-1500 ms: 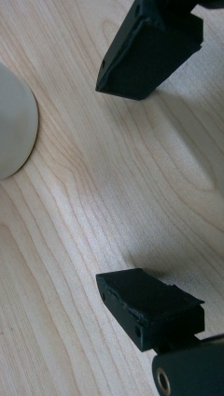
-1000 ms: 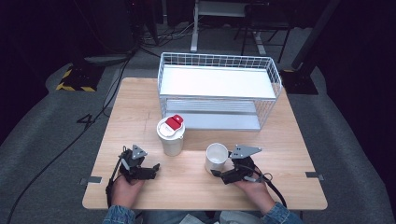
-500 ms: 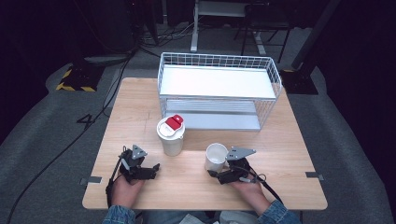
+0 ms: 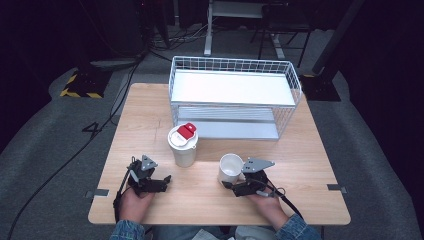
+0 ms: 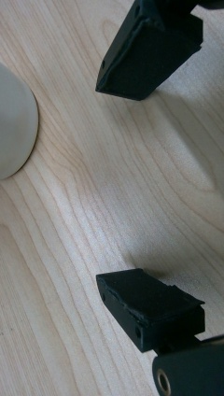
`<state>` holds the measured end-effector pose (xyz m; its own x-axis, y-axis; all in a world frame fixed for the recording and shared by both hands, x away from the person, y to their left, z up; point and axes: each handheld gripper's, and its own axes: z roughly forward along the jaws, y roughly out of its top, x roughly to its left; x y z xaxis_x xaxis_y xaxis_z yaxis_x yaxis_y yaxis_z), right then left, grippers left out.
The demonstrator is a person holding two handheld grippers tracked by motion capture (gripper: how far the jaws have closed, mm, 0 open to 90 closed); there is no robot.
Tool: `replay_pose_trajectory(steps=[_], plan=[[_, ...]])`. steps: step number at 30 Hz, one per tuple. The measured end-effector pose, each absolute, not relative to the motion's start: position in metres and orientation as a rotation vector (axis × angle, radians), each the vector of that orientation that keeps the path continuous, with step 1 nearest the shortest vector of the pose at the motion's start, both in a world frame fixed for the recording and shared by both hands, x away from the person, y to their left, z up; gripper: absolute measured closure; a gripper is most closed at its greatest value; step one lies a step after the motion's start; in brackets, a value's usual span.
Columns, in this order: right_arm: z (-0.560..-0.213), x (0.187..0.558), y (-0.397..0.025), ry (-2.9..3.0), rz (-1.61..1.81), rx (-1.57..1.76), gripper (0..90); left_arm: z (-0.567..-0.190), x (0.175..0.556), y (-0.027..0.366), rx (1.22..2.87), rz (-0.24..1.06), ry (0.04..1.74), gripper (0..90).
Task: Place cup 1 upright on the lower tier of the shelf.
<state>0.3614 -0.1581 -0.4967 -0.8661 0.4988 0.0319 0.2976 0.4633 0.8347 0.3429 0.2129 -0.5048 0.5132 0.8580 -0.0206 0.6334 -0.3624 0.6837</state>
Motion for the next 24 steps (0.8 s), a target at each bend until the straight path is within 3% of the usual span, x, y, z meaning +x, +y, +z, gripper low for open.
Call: replay_pose_trajectory(steps=[24], plan=[[-0.455, 0.381, -0.163, 2.427, 1.368, 0.729, 24.1, -0.505, 0.343, 0.213, 2.116, 0.453, 1.213, 9.4]])
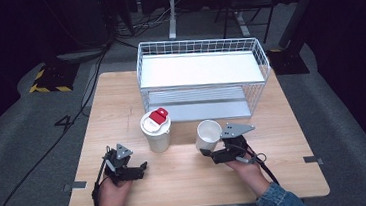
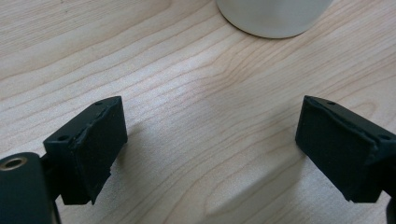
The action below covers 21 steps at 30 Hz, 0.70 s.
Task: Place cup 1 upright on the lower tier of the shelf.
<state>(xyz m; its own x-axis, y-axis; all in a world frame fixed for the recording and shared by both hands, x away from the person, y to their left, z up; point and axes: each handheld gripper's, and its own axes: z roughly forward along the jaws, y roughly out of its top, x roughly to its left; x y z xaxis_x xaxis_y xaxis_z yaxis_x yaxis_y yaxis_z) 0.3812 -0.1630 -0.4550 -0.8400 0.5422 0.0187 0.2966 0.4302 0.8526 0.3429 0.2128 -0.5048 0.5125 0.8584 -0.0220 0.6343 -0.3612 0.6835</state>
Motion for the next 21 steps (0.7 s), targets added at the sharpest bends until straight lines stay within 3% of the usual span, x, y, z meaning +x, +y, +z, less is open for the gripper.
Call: replay_pose_trajectory(steps=[21], plan=[[-0.437, 0.433, -0.167, 2.311, 1.348, 0.869, 24.0, -0.505, 0.343, 0.212, 2.11, 0.446, 1.217, 9.4]])
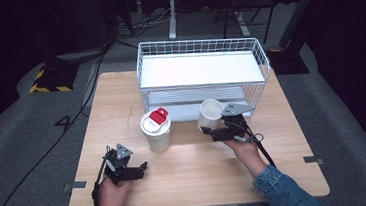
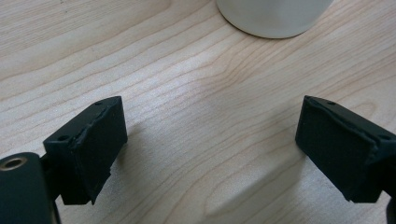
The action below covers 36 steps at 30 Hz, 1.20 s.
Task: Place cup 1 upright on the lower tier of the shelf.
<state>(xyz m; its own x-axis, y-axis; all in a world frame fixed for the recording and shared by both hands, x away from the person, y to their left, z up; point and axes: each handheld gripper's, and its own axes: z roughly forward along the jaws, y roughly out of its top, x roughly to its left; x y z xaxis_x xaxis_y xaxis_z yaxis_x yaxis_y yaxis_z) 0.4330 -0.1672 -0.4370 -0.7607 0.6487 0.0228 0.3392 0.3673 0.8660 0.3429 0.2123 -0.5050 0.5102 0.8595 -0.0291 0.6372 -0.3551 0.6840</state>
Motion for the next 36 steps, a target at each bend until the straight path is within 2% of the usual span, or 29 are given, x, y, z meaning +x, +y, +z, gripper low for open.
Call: replay_pose_trajectory(steps=[14, 36], plan=[[-0.438, 0.472, -0.168, 2.216, 1.219, 0.974, 24.0, -0.505, 0.343, 0.212, 2.11, 0.444, 1.217, 9.4], [-0.454, 0.503, -0.18, 2.129, 1.158, 1.073, 23.9, -0.505, 0.343, 0.212, 2.11, 0.443, 1.216, 9.4]])
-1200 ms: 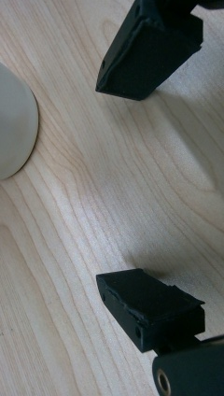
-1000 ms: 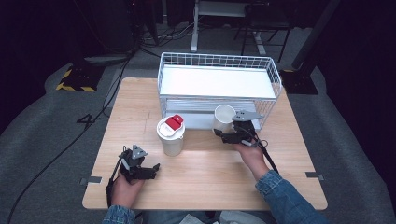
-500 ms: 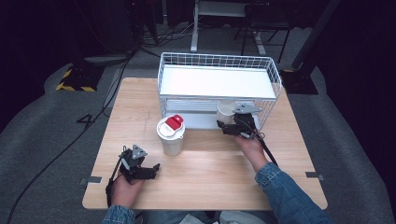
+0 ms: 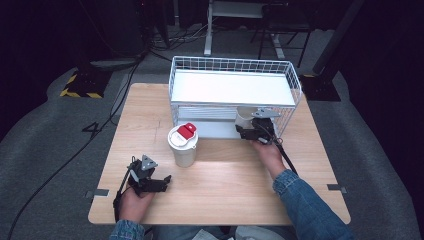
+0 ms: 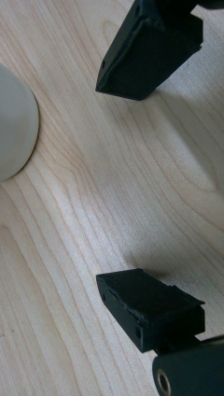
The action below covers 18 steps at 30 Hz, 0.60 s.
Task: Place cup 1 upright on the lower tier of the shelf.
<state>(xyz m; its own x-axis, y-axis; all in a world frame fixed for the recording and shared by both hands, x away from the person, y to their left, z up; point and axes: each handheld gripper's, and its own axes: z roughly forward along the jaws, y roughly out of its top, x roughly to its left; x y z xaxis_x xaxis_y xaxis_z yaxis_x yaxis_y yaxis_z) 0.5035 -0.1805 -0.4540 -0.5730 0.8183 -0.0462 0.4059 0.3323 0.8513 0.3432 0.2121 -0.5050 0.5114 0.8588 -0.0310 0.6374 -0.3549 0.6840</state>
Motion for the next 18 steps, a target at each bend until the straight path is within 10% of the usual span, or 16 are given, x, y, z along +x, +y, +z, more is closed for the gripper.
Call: replay_pose_trajectory(steps=[18], plan=[[-0.4628, 0.5079, -0.1801, 2.106, 1.144, 1.038, 23.9, -0.505, 0.3433, 0.2121, 2.111, 0.442, 1.216, 9.4]])
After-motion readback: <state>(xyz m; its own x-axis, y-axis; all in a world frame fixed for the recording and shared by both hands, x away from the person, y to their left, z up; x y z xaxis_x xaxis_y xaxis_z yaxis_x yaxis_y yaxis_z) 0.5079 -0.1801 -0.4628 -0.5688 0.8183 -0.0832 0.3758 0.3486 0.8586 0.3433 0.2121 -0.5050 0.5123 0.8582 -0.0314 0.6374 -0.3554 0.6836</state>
